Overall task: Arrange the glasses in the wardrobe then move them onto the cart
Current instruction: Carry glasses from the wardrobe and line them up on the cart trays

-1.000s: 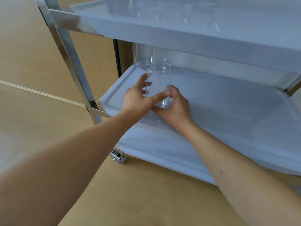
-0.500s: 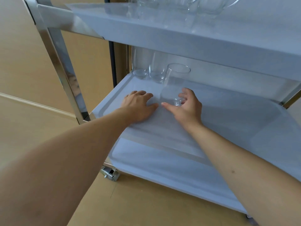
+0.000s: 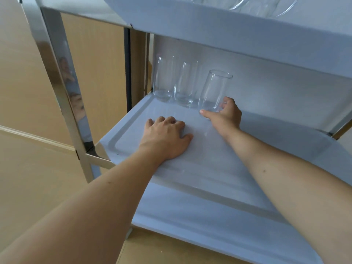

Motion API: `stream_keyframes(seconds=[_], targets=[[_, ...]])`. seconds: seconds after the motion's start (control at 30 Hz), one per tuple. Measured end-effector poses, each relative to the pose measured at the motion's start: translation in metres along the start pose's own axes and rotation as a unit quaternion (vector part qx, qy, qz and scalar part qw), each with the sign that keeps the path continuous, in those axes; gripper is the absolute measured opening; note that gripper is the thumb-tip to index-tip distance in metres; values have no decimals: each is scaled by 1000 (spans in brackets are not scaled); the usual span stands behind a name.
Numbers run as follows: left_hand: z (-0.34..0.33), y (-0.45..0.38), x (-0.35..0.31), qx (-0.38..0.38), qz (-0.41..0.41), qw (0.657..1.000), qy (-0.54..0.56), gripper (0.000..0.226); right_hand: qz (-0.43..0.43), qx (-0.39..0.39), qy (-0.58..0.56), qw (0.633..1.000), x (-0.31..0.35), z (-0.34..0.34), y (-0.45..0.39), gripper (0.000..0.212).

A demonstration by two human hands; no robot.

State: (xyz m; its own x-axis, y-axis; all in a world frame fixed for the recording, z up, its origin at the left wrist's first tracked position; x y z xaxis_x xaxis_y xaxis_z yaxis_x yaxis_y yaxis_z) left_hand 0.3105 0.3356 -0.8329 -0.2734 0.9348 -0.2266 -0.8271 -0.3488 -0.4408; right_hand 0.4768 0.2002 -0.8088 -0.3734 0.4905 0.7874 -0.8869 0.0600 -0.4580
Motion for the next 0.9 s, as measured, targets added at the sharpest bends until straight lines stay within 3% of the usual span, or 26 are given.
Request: stream_keyframes(seconds=[0.37,0.67,0.9], targets=[[3,5,-7,-14,2,1000,-13,50,14,-3,50,999,-2,-24,-23,88],[2,4,-6,-9,5,1000,-12,49,37,-10,86,996,2,-34,-28,70],[2,4,-6,-12,7,1000,-11,49,42,11,95,995,2,-36,-28,75]])
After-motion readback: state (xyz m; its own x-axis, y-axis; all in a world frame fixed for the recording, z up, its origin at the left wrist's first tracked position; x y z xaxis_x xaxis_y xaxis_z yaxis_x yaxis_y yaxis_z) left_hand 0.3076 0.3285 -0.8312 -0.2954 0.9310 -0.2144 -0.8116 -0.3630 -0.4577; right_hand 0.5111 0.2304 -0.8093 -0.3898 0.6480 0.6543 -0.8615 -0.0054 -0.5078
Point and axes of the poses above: each hand's wrist, its own y-axis away from the middle knuckle, its own z-axis out of the back of the hand, x = y × z, the point moved 5 cm from there along -y, towards the middle knuckle, and after that the axes turned 13 degrees about -x, right-handed, at the moved point
